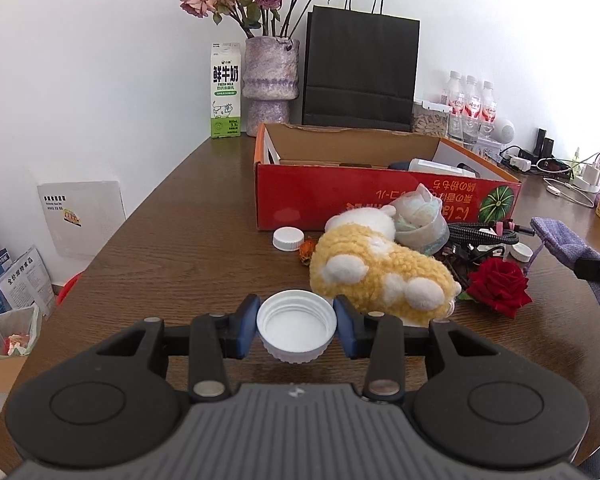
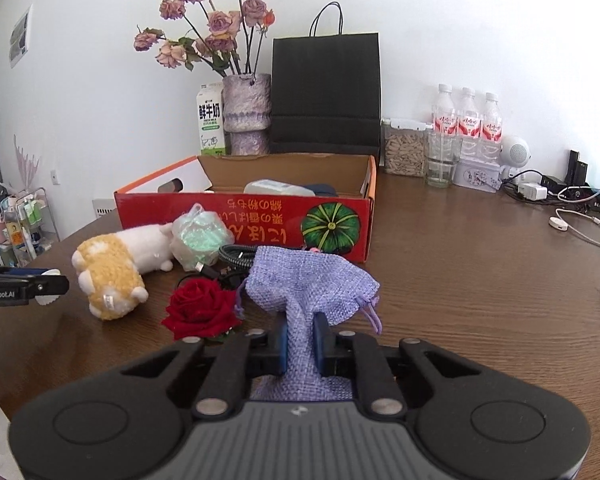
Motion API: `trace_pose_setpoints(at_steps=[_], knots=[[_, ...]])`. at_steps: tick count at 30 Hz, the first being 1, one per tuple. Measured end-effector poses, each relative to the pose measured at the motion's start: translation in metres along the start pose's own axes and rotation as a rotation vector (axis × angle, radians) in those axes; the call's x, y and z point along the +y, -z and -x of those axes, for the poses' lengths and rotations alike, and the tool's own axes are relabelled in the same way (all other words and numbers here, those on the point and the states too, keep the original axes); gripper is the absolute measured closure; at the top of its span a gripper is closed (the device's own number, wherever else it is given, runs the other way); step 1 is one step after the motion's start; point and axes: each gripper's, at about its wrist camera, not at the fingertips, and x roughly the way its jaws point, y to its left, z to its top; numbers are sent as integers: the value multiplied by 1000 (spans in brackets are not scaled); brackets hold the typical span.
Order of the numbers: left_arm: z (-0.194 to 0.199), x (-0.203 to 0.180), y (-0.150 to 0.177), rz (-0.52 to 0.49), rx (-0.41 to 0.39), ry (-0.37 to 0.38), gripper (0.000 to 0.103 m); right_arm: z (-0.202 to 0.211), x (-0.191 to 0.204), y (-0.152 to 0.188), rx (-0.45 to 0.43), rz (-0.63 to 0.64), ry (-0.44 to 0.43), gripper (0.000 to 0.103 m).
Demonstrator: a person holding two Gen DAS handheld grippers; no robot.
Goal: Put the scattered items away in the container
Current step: 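Carry the purple pouch and white cap over the box and release them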
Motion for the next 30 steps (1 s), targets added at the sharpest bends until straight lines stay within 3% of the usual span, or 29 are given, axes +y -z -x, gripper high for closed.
trace_pose_setpoints(at_steps=[12, 20, 30], knots=[[1, -8, -49, 2, -137, 32, 62, -7, 5, -45, -121, 24, -27, 92], [-33, -24, -104, 26, -206, 41, 62, -42, 10, -99, -205, -3, -39, 92], [-86, -38, -175, 82, -291, -15, 62, -98, 38, -170, -271, 31, -81, 91]])
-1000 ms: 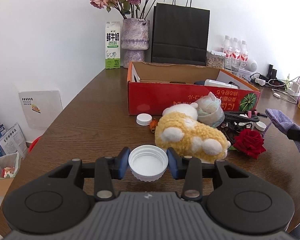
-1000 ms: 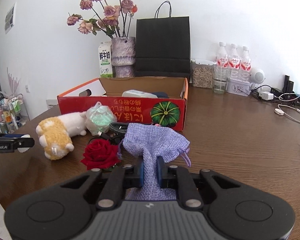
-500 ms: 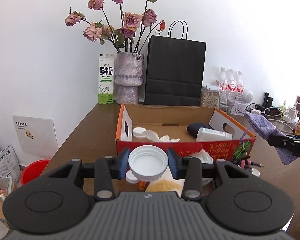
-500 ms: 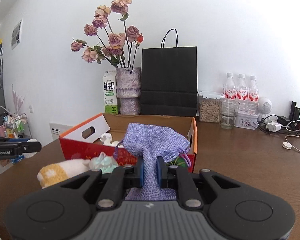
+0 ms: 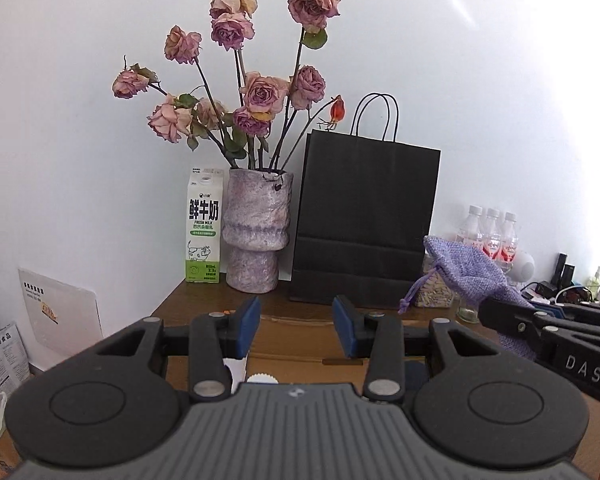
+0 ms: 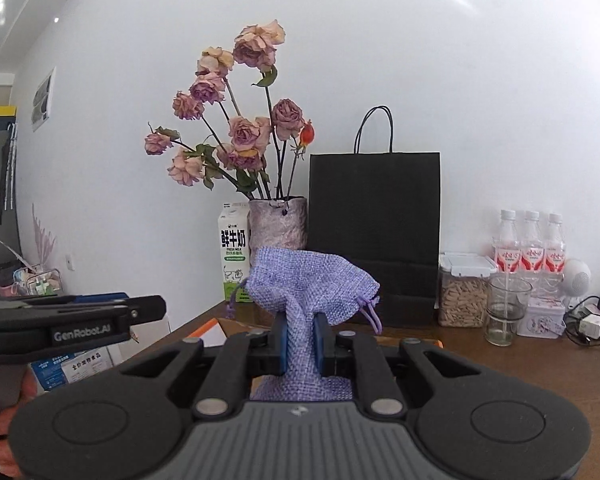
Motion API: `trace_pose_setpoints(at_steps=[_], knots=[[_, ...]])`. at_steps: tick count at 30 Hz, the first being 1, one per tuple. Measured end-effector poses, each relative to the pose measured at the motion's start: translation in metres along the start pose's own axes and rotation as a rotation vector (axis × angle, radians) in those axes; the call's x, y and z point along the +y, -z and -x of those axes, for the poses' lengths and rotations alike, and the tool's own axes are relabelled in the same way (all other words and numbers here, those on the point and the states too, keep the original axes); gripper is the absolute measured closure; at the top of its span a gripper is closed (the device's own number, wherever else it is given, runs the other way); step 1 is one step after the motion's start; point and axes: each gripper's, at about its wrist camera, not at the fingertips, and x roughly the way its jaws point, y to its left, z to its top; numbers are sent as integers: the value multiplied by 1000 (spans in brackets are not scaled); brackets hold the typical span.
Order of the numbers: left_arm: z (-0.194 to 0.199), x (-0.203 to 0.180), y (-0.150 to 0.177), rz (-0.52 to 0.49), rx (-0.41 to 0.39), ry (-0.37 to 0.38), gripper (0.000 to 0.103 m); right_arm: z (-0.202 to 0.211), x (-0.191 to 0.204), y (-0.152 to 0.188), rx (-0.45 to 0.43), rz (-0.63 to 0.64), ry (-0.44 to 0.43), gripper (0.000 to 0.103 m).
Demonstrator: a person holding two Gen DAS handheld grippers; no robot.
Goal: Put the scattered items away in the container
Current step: 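Carry the purple pouch and white cap over the box and release them, then withdraw both open grippers from the box back toward the table items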
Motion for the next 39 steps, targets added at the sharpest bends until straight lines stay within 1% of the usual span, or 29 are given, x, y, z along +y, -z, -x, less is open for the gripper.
trace_pose_setpoints(at_steps=[3, 5, 8, 11, 13, 16, 20, 24, 26, 27, 28, 29, 30, 31, 32, 33, 36, 39], knots=[[-24, -1, -7, 10, 7, -28, 62, -26, 1, -10, 4, 7, 3, 91], [-44, -1, -7, 12, 33, -40, 64, -43, -3, -11, 17, -1, 12, 91], [-68, 1, 2, 0, 75, -49, 65, -64, -14, -4, 49, -20, 17, 91], [-86, 5, 12, -7, 134, -46, 67, -83, -29, 8, 105, -37, 27, 91], [-93, 8, 17, -13, 162, -49, 68, -92, -38, 14, 132, -55, 40, 91], [-98, 13, 21, -12, 182, -61, 68, -101, -48, 22, 171, -70, 57, 91], [-103, 20, 24, -5, 211, -62, 69, -109, -51, 30, 209, -69, 65, 91], [-104, 23, 24, -3, 220, -66, 69, -111, -50, 32, 230, -63, 64, 89], [-104, 23, 24, -9, 225, -68, 68, -111, -49, 33, 244, -61, 59, 82], [-104, 22, 24, -16, 226, -70, 62, -112, -48, 32, 256, -58, 60, 71], [-103, 20, 23, -25, 225, -70, 57, -112, -47, 32, 269, -50, 60, 49], [-101, 18, 23, -32, 219, -71, 48, -113, -46, 32, 279, -42, 63, 35], [-100, 16, 22, -42, 211, -75, 37, -113, -45, 31, 277, -37, 69, 16], [-99, 14, 22, -48, 205, -80, 30, -111, -44, 30, 268, -31, 77, 12], [-98, 13, 21, -54, 199, -88, 18, -110, -43, 30, 268, -26, 83, 12], [-96, 11, 21, -61, 192, -96, 13, -110, -42, 29, 275, -24, 87, 11], [-93, 8, 19, -73, 180, -100, 9, -110, -43, 29, 284, -25, 94, 6], [-92, 8, 19, -76, 173, -102, 7, -109, -44, 27, 284, -25, 100, 6]])
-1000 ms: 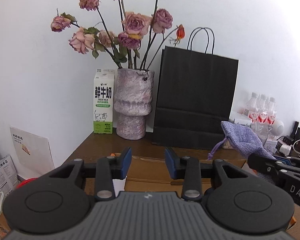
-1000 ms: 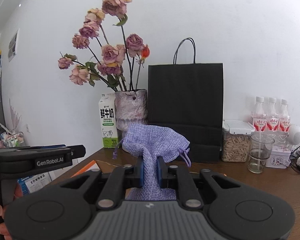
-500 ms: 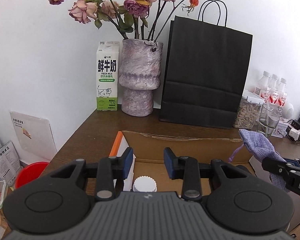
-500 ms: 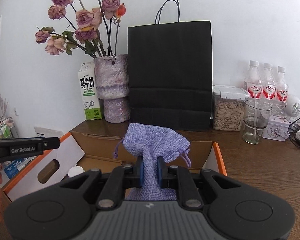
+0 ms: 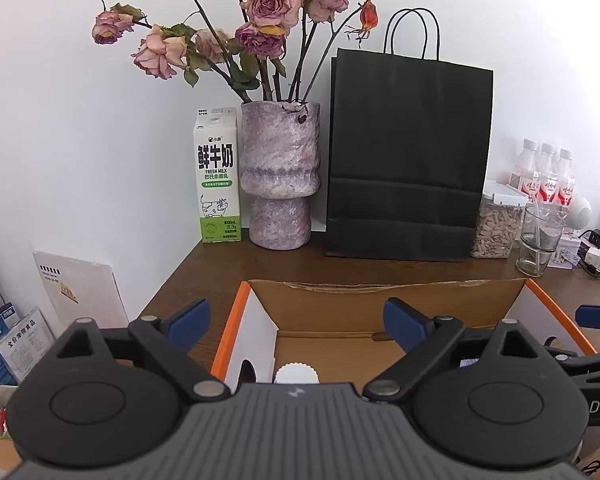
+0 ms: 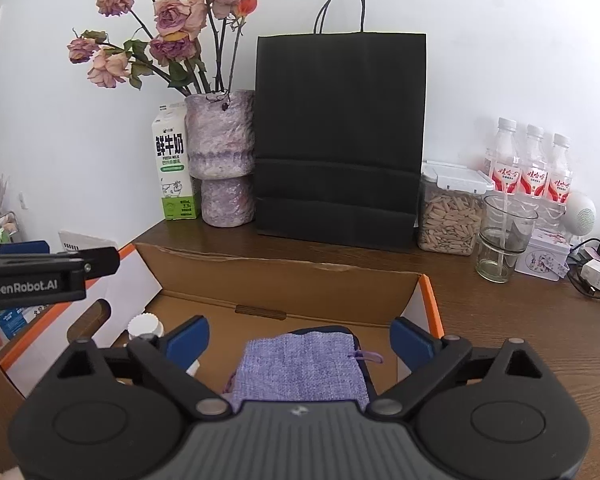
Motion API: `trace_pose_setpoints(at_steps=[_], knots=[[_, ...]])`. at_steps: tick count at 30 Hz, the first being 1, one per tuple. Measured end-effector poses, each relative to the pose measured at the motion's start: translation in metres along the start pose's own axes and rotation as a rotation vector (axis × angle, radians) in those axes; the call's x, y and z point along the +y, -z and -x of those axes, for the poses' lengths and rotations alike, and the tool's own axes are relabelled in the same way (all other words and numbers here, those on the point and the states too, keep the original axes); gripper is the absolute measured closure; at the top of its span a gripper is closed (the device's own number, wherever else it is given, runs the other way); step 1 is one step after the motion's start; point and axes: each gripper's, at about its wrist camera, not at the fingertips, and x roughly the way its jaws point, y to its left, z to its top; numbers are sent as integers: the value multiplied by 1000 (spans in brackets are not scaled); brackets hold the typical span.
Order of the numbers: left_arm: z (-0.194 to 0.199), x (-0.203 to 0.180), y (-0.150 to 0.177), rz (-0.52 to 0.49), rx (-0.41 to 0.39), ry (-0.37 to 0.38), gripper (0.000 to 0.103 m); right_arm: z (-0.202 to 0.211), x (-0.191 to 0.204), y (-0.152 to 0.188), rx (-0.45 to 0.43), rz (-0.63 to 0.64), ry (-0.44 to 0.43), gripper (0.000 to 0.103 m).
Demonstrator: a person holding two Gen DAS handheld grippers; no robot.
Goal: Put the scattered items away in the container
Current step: 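Withdraw both open grippers from the box back toward the table items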
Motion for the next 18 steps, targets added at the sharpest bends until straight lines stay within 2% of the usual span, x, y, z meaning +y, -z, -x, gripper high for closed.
trace_pose_setpoints(at_steps=[6, 9, 18], knots=[[2, -1, 0, -1, 0, -2, 0, 7, 0, -3, -19, 4, 4, 4], [7, -1, -2, 2, -4, -10, 0, 11, 0, -5, -28, 5, 7, 3], [55, 5, -9, 30, -85, 23, 0, 60, 5, -9, -126, 35, -11, 0]])
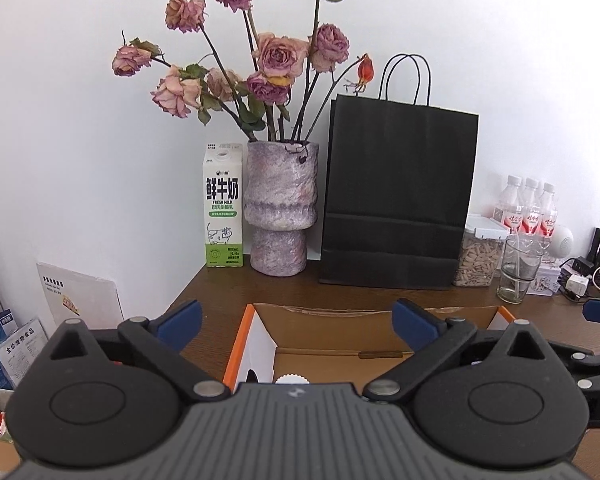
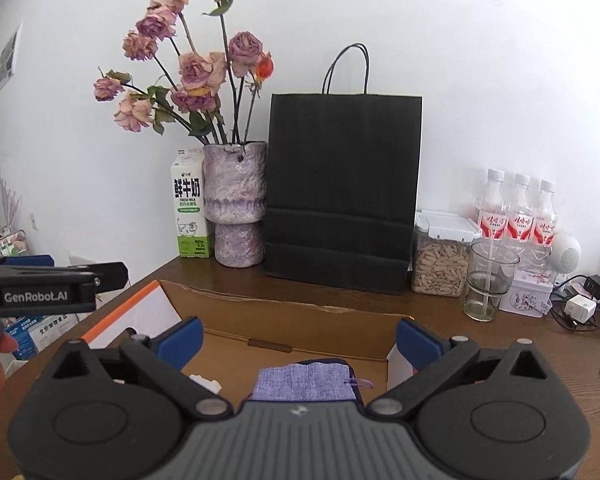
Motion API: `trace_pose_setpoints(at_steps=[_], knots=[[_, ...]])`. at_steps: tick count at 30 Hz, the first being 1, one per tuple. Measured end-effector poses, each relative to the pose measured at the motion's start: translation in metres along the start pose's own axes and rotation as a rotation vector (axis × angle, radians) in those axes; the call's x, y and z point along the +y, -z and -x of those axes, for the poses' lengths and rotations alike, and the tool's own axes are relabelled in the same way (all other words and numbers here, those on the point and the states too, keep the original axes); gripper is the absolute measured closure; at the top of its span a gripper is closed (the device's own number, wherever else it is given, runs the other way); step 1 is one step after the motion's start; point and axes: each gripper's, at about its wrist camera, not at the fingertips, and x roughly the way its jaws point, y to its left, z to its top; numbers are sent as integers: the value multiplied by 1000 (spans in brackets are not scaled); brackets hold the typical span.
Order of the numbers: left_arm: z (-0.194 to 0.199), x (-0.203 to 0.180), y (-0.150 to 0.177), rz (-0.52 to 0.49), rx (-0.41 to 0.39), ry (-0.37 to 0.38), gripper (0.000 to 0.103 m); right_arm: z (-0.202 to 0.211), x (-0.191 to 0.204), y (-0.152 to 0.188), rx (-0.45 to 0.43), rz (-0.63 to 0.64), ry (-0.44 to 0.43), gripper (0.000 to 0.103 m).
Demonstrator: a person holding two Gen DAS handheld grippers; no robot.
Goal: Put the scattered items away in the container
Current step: 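Withdraw both open grippers from the box back toward the table items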
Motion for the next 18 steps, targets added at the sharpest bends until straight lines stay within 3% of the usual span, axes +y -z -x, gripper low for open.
trace_pose_setpoints(at_steps=[10, 18], knots=[[46, 0, 10, -28, -26, 18, 0, 58, 17, 18, -56, 65, -26, 0], [73, 9, 32, -36, -3, 15, 0, 84, 20, 49, -23, 60, -38, 0]])
